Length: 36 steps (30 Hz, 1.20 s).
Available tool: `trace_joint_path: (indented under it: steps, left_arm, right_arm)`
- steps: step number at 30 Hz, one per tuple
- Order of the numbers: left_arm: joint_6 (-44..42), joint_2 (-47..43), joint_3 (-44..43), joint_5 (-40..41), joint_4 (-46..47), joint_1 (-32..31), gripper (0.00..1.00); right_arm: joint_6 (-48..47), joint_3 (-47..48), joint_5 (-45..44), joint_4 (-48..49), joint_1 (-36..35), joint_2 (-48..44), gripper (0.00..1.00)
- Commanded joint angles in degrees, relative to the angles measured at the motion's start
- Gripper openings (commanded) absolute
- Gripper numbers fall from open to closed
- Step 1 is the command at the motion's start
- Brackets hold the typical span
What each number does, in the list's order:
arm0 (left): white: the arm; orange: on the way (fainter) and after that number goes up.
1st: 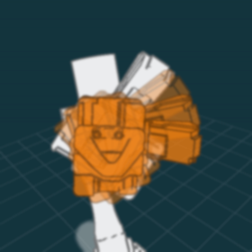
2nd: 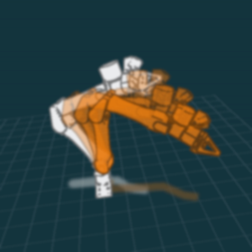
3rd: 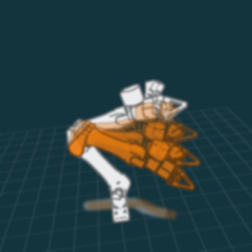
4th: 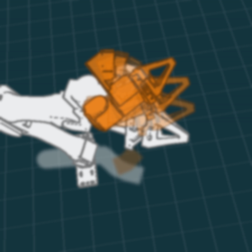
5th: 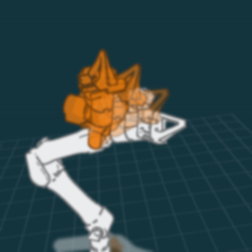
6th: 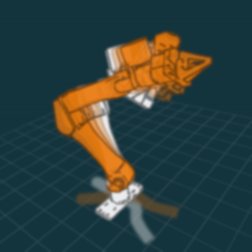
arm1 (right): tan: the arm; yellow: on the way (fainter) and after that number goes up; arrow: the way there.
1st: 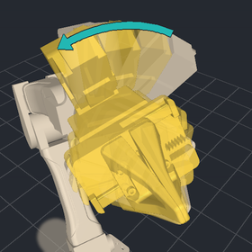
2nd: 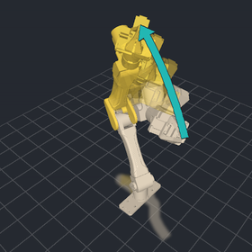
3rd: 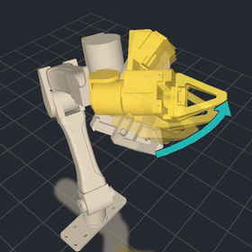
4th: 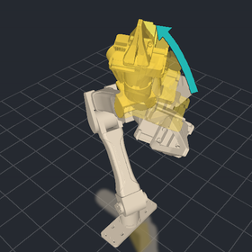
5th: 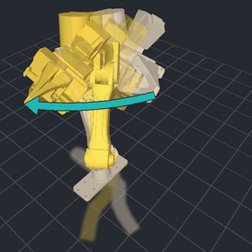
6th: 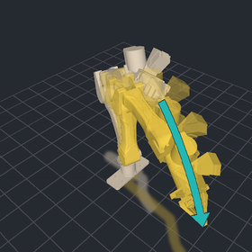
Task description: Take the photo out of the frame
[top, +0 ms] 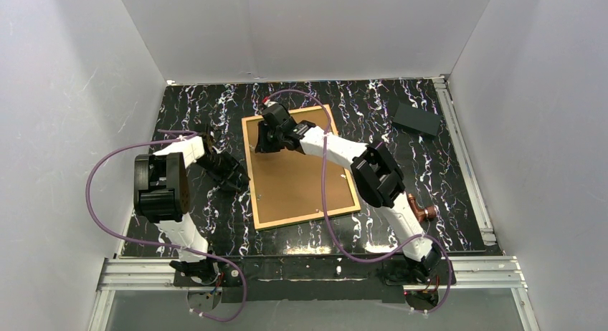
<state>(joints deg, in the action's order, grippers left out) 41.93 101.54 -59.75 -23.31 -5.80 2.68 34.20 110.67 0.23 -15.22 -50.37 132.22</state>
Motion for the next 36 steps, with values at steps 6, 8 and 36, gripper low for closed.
trace_joint_path:
  steps: [6, 8, 36]
  left_arm:
    - [-1.15, 0.85, -0.62, 2.12, -9.12, -0.15, 0.47]
    - [-1.22, 1.30, -0.87, 2.34, -9.63, -0.19, 0.47]
    - [-1.71, -0.16, -0.66, 4.07, -10.01, -0.63, 0.49]
  right_arm:
    - [-0.78, 5.86, -3.35, -0.37, -0.09, 3.27, 0.01]
    - [-0.88, 6.92, -4.36, -1.14, -0.08, 4.03, 0.01]
    - [-7.38, 19.09, -14.62, -14.86, 0.80, -2.37, 0.01]
